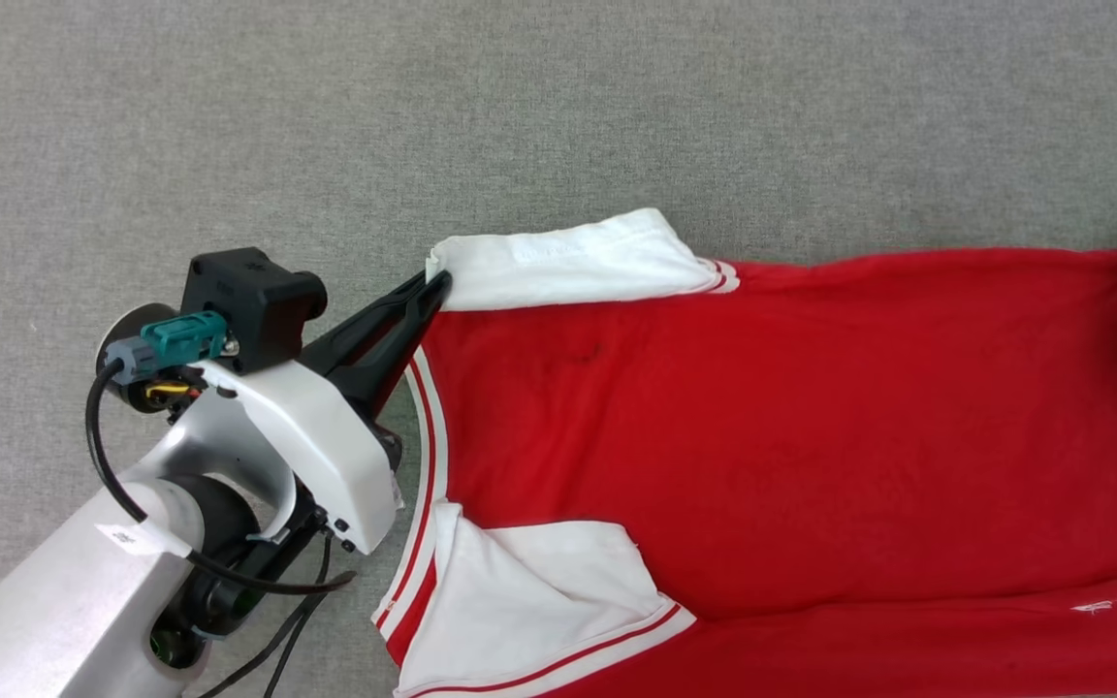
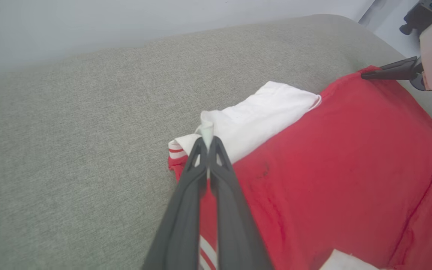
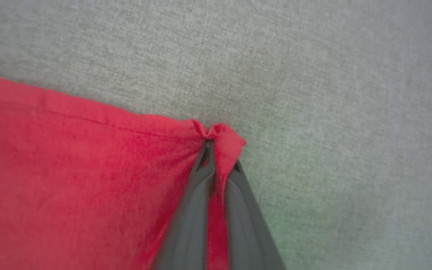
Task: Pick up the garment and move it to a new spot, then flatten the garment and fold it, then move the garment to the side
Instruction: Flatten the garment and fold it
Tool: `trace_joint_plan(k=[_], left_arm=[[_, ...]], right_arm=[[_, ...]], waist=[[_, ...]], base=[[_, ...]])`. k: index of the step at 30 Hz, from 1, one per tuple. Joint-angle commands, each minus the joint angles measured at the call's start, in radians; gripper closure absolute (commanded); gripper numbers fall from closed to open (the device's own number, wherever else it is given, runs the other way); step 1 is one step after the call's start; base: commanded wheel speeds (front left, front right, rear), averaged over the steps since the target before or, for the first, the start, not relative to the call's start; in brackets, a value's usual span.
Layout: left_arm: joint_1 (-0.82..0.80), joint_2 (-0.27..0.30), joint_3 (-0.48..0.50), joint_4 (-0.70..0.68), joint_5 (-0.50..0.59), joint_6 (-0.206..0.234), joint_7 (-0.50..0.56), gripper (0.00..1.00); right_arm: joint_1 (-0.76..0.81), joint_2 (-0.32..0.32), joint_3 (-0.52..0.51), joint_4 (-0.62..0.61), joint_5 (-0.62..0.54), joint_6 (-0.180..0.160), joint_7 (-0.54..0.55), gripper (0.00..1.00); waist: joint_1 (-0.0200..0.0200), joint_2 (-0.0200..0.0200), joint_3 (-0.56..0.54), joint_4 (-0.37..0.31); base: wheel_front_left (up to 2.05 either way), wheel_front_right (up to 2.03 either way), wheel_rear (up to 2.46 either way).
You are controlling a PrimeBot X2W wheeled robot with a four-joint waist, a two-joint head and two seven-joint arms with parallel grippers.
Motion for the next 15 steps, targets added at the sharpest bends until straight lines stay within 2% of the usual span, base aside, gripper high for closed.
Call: trace_joint_plan(k=[1, 9, 15], left_arm=[[0.011, 0.001, 0.003, 0.008, -0.001, 0.004, -0.010, 1.00], [0.073, 0.002, 0.019, 0.068, -0.027, 0.017, -0.053, 1.00], [0.132, 0.007, 0.022, 0.095, -0.047, 0.026, -0.074, 1.00]], right_arm=[[0.003, 0.016, -0.001, 0.032, -0.010, -0.001, -0.017, 1.00], [0.022, 0.056, -0.080, 0.039, 0.004, -0.001, -0.175, 1.00], [0.077, 0.085, -0.110, 0.020, 0.024, -0.001, -0.250, 1.00]], waist=[[0.0000, 0.0000, -0.009, -0.001], [0.0000, 0.0000, -0.090, -0.017], [0.0000, 0.0000, -0.161, -0.036]], base=[[0.00, 0.00, 0.00], [0.00, 0.00, 0.00], [0.00, 0.00, 0.00]])
